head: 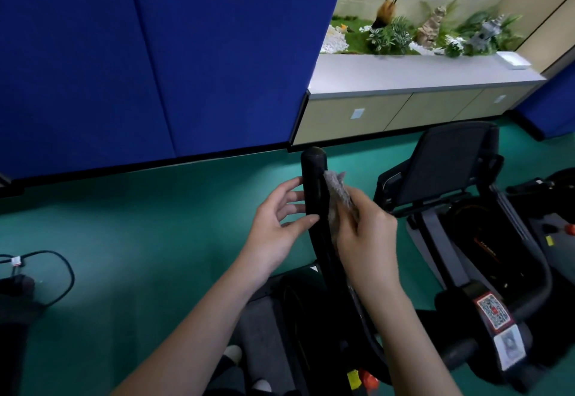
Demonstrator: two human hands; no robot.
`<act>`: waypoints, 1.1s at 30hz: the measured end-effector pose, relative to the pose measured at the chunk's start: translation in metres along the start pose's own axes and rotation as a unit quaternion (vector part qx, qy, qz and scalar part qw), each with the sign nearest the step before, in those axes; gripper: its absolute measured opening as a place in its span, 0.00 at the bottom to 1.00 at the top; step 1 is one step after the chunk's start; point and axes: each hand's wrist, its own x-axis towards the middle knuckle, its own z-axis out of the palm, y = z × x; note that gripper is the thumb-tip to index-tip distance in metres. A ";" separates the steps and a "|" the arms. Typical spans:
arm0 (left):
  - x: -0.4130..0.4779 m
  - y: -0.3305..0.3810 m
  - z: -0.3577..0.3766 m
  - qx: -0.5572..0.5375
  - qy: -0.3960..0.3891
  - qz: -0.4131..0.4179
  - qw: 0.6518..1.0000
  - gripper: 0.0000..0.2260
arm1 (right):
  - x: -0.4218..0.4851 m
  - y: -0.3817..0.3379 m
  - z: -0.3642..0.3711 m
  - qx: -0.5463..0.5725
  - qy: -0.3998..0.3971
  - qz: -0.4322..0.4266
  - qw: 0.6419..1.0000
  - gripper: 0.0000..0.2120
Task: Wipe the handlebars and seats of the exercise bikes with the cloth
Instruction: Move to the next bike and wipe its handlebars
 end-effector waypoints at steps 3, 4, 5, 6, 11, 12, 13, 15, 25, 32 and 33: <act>0.001 0.000 0.000 -0.005 -0.004 0.003 1.000 0.25 | 0.014 -0.008 0.001 0.038 0.071 0.028 0.996 0.10; 0.000 0.000 0.000 -0.006 -0.006 0.005 1.000 0.25 | 0.020 -0.011 0.004 0.052 0.081 0.033 0.995 0.10; 0.001 0.000 -0.001 -0.006 -0.007 0.006 1.000 0.25 | 0.026 -0.014 0.008 0.062 0.080 0.038 0.994 0.10; 0.001 -0.001 -0.001 -0.006 -0.006 0.007 1.000 0.25 | 0.031 -0.015 0.013 0.074 0.071 0.048 0.994 0.10; 0.001 -0.003 -0.004 0.000 -0.010 0.009 1.000 0.26 | 0.045 -0.009 0.020 0.172 -0.024 0.127 0.977 0.11; 0.001 -0.004 -0.004 0.002 -0.010 0.008 1.000 0.26 | 0.044 -0.007 0.019 0.175 -0.033 0.127 0.976 0.11; 0.001 -0.004 -0.004 0.001 -0.010 0.007 1.000 0.26 | 0.042 -0.006 0.018 0.167 -0.036 0.123 0.977 0.11; 0.002 -0.005 -0.004 -0.002 -0.009 0.007 1.000 0.26 | 0.035 -0.006 0.015 0.130 -0.041 0.122 0.983 0.09; 0.003 -0.006 -0.005 -0.020 -0.012 0.010 1.000 0.25 | 0.007 -0.021 0.005 0.007 0.144 -0.053 0.988 0.17; 0.004 -0.010 -0.010 -0.028 -0.023 -0.002 0.999 0.25 | -0.015 0.004 -0.002 -0.061 0.012 -0.142 0.988 0.21; 0.005 -0.011 -0.010 -0.032 -0.025 -0.005 0.999 0.25 | -0.021 0.007 -0.006 -0.054 0.002 -0.141 0.988 0.22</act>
